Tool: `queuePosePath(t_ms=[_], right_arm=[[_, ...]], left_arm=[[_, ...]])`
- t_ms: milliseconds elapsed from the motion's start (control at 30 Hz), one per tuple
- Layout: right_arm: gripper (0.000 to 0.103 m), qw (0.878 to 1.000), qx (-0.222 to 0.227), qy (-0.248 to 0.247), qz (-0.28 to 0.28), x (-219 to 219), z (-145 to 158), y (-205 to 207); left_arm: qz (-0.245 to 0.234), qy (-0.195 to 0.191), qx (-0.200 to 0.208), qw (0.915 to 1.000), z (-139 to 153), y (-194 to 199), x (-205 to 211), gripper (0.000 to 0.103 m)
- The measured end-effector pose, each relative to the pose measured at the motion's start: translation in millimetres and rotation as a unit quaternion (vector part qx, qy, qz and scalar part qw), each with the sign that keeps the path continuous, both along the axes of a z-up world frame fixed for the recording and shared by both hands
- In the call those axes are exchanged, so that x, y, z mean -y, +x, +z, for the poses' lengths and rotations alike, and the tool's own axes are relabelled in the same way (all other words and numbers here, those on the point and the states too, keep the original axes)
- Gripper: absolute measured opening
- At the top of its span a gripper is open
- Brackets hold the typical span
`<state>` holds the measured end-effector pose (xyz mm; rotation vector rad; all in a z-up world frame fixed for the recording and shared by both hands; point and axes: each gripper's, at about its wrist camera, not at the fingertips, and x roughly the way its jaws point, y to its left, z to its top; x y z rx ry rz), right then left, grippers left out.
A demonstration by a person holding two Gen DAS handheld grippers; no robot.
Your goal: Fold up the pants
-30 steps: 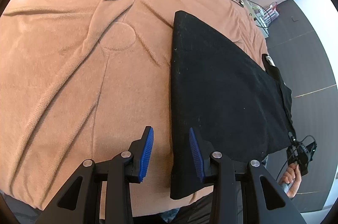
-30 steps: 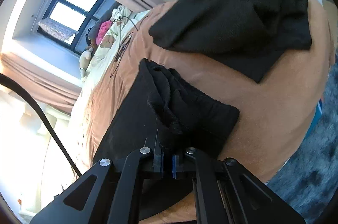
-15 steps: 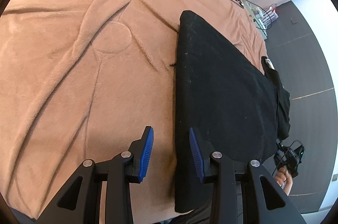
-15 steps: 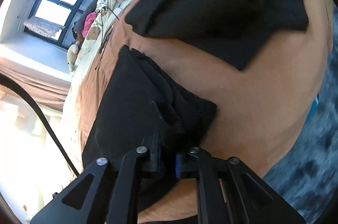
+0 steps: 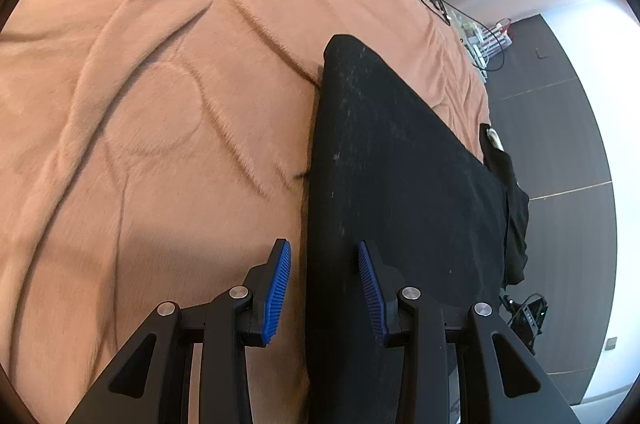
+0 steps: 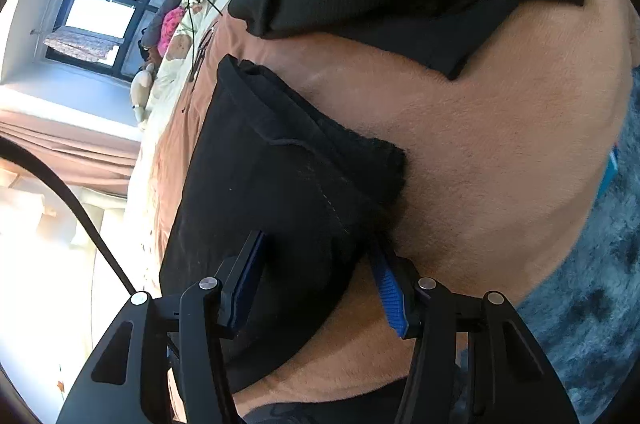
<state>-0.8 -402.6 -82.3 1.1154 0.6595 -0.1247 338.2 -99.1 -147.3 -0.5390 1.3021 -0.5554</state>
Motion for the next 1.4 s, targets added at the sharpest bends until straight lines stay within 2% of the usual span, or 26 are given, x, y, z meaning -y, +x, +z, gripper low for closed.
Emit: queuePosePath(t_ms=[233,367,467,533,600,633,733,833,1100,1400], right_arm=[[0.051,1.0,0.004,-0.008,0.006,9,2,3],[0.051,1.0,0.016,0.01,-0.002,5,-3,-3],[0.049,1.0,0.022,0.014,-0.006,8,-6,-3],[0.039,1.0,0.021,0.011,-0.008,6,-7,-2],[0.022,1.0,0.022,0.016,-0.009,2,-8,0],[0.021,0.999,0.026,0.017,-0.008,-2,-6,-1],[0.017,1.0,0.022,-0.006,-0.008,-10,5,-1],[0.016,1.0,0.026,-0.006,-0.01,-14,12,-1],[0.016,0.999,0.034,-0.009,0.003,-36,27,4],[0.016,0.999,0.01,-0.011,0.052,-81,39,37]], left_arm=[[-0.011,-0.014,-0.004,0.9998,-11,31,14,0.038],[-0.013,-0.026,0.0,0.9996,-13,49,20,0.038],[-0.003,-0.02,0.004,0.9998,-12,60,24,0.031],[-0.003,-0.016,0.011,0.9998,-10,62,27,0.022],[-0.001,-0.016,0.029,0.9994,-2,59,27,0.007],[0.0,-0.021,0.037,0.9991,1,57,27,0.006],[0.005,-0.034,0.054,0.998,14,55,24,0.006],[0.007,-0.049,0.057,0.9971,24,55,21,0.006],[0.019,-0.051,0.076,0.9956,46,59,5,0.005],[0.06,-0.045,0.089,0.9932,55,63,-60,0.005]])
